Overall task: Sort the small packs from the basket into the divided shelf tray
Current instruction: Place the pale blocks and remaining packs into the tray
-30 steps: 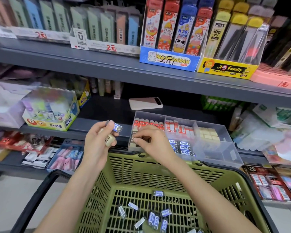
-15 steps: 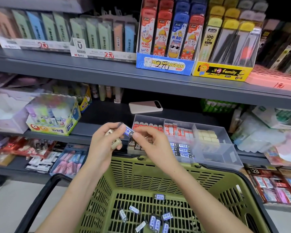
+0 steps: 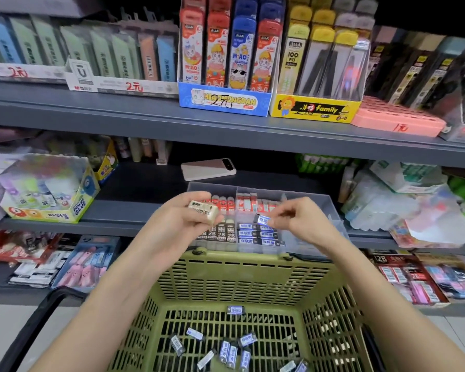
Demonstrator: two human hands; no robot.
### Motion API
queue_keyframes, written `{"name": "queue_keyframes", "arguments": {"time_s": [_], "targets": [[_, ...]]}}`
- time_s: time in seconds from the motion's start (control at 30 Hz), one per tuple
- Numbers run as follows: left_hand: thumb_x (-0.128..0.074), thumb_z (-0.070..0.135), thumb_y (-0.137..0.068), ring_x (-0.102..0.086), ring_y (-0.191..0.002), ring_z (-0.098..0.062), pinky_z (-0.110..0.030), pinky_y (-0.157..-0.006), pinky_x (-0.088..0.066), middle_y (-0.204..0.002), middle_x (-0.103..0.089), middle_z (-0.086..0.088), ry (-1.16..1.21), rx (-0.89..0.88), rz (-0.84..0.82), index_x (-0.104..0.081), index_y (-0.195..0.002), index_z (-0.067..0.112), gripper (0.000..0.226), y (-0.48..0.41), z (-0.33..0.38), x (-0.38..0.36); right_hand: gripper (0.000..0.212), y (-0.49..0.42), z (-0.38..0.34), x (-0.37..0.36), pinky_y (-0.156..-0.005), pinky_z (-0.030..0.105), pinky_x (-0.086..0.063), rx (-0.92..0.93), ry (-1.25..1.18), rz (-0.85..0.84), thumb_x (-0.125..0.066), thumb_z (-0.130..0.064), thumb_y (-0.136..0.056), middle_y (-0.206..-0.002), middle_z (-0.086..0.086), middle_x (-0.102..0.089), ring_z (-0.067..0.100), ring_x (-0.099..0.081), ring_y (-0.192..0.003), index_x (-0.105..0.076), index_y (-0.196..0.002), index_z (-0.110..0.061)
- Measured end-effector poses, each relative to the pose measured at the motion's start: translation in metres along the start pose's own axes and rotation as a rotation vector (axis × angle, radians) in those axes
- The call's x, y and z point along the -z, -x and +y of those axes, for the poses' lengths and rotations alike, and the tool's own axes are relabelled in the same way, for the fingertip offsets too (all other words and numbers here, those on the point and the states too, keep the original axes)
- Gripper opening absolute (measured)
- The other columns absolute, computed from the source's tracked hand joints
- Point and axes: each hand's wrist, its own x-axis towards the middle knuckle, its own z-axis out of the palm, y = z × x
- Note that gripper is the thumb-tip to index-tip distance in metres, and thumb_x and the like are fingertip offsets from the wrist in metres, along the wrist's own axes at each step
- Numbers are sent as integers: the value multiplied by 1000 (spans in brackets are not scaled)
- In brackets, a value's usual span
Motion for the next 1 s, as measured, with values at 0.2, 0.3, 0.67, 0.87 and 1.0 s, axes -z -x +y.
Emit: {"name": "queue_keyframes", "arguments": {"time_s": [0.2, 0.3, 0.67, 0.87, 1.0], "targets": [[-68, 3, -69, -71, -93, -28, -27, -72, -58, -99, -73, -16, -101, -45, -28, -49, -118, 2, 52, 0, -5, -3, 5, -8, -5, -14, -70, 22, -49, 77, 168, -155, -79, -16, -72, -68, -11, -67, 1, -59, -64, -75, -75, -16], [-75, 14, -64, -71, -92, -27, -26, -72, -58, -97, -73, -13, -233, -89, 16, -50, -115, 2, 59, 1, -9, 0, 4, -10, -6, -29, -65, 8, -37, 112, 286, -219, -74, -19, -77, -70, -14, -65, -6, -54, -62, -76, -80, -17], [-83, 25, -56, -70, -85, -17, -23, -71, -55, -96, -73, -3, -509, -276, 18, -65, -92, 19, 41, 1, -20, -4, 45, 23, -19, -26, -69, 31, -41, 251, 71, -90, -44, -41, -95, -85, 18, -66, 29, -58, -79, -68, -84, -4], [-85, 37, -50, -68, -76, -10, -18, -66, -52, -85, -73, 6, -609, -423, -26, -62, -87, 18, 47, 0, -38, -33, 23, 62, -23, -23, -63, 21, -50, -53, -820, -203, -65, -14, -82, -79, 7, -66, 13, -58, -70, -65, -100, 0], [-87, 24, -58, -67, -78, -5, -15, -69, -51, -85, -70, 12, -637, -481, -34, -60, -83, 29, 37, -3, -56, -58, 16, 73, -2, -9, -59, 18, -50, -209, -1077, -233, -66, -15, -75, -76, 9, -66, 11, -57, -65, -71, -84, -2]]}}
